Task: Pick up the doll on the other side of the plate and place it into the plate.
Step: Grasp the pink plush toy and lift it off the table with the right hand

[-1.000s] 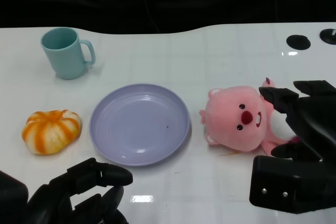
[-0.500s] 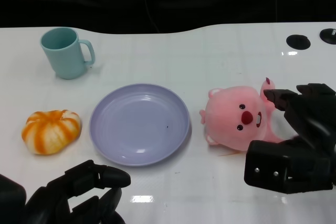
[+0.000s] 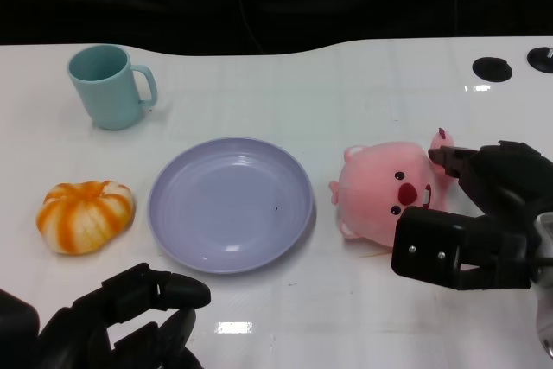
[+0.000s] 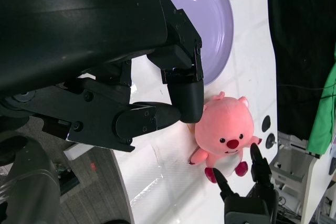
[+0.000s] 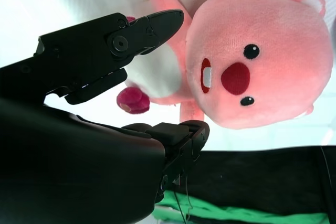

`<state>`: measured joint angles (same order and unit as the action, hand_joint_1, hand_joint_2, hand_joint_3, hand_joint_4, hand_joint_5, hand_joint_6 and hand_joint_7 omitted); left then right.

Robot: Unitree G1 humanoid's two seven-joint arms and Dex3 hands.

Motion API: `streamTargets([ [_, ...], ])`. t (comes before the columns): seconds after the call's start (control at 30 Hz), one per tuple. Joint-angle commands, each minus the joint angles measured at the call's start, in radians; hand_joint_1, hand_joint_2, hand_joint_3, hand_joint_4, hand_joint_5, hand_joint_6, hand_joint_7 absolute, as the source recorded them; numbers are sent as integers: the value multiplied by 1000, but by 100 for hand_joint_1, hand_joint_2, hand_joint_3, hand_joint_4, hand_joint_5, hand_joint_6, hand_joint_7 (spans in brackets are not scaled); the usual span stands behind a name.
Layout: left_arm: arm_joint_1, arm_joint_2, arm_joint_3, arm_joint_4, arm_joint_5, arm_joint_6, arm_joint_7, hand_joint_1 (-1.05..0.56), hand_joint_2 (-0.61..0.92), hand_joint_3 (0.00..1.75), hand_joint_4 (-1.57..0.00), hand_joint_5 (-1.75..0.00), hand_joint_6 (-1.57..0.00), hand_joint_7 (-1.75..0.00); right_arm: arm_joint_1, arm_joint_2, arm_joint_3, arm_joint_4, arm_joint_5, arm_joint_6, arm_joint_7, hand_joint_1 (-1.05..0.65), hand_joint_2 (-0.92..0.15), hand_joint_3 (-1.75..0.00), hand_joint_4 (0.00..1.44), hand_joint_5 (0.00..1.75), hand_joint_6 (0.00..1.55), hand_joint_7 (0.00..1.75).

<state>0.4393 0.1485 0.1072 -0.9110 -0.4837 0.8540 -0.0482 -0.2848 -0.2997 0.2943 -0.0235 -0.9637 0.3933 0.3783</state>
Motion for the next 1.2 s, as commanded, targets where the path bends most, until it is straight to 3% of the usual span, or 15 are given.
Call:
streamTargets([
  [0.03,-1,12,0,2,6,-11,-1,-25,92,48,-51,-166,-55,-124,-47,-6,9,55,37,1,9,-45,-84,-1,3,33,35,2],
  [0.43,19,9,-1,-25,7,0,14,-25,92,47,-51,-166,-56,-123,-177,22,55,304,152,-3,-10,-45,-87,0,15,22,41,1],
  [0.9,26,12,6,-29,-8,-2,5,-25,92,48,-51,-167,-55,-123,-349,68,151,674,201,-93,-136,-52,-92,-1,32,14,53,4],
  [1.07,24,13,14,-28,-17,0,3,-24,92,49,-50,-167,-55,-123,-389,86,155,812,240,-196,-239,-46,-92,0,47,14,72,7],
  [1.2,26,17,11,-28,-13,-6,3,-24,92,50,-50,-167,-55,-123,-398,95,148,892,270,-289,-347,-35,-91,0,75,14,95,7],
])
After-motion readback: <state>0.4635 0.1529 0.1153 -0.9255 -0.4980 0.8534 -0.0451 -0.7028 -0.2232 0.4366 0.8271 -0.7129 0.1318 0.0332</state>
